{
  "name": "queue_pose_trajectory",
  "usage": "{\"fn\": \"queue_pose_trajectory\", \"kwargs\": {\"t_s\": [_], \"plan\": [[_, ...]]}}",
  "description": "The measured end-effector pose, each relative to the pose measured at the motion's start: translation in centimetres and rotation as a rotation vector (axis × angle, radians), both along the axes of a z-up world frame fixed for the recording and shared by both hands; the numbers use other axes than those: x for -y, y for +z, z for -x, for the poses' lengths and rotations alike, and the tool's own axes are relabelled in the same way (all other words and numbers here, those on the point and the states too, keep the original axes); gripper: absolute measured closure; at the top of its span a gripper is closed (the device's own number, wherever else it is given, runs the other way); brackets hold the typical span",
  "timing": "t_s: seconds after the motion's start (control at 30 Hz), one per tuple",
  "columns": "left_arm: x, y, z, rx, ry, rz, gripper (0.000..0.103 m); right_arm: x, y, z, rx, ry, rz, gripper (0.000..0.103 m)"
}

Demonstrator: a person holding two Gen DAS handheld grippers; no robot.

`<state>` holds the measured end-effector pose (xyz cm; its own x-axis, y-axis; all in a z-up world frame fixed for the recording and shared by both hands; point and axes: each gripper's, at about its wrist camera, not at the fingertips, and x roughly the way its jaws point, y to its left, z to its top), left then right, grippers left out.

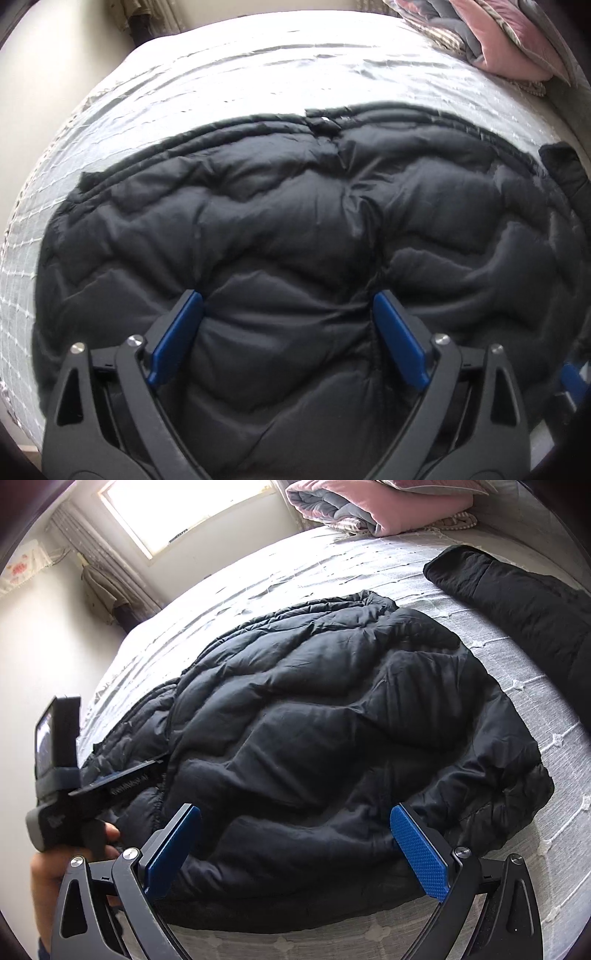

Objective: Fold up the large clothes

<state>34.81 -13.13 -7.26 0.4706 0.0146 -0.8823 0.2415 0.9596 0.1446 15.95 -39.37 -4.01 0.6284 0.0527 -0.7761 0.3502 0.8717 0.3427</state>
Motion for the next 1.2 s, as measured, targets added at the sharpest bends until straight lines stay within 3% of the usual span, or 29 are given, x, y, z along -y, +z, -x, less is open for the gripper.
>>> {"fn": "queue_pose_trajectory", "kwargs": {"t_s": [0.13, 0.3, 0.4, 0.53, 0.73, 0.9, 1.07, 1.13, 1.2], "plan": [[-1.1, 2.8, 3.7, 0.063, -0.046, 0.032, 0.009, 0.3, 0.1, 0.1, 0.007, 0.0, -0.01, 0.0], [-2.8, 3.7, 8.9, 0.072, -0.079, 0.075, 0.009, 0.8, 0.1, 0.2, 0.017, -0.013, -0.033, 0.0], [-2.5, 2.1, 11.0, 0.061, -0.107, 0.055, 0.009, 1.0, 0.0, 0.3, 0.019, -0.021, -0.039, 0.0], [-2.0, -2.4, 10.7, 0.011, -0.092, 0.003, 0.008, 0.8, -0.3, 0.1, 0.009, -0.016, -0.028, 0.0], [-2.8, -1.6, 10.3, 0.025, -0.052, 0.056, 0.008, 1.8, -0.3, 0.5, 0.026, -0.029, -0.066, 0.0], [-4.7, 0.3, 11.1, 0.046, -0.033, 0.146, 0.008, 6.4, 1.3, 4.0, 0.129, -0.168, -0.188, 0.0], [-6.2, 0.6, 10.1, 0.044, 0.014, 0.203, 0.008, 12.5, -0.2, 9.5, 0.121, -0.537, -0.27, 0.0], [-6.6, 0.8, 9.9, 0.052, 0.027, 0.222, 0.008, 14.0, -2.6, 10.6, 0.119, -0.618, -0.416, 0.0], [-6.6, 1.1, 10.0, 0.064, 0.013, 0.242, 0.008, 14.3, -5.0, 10.4, 0.122, -0.615, -0.573, 0.0]]}}
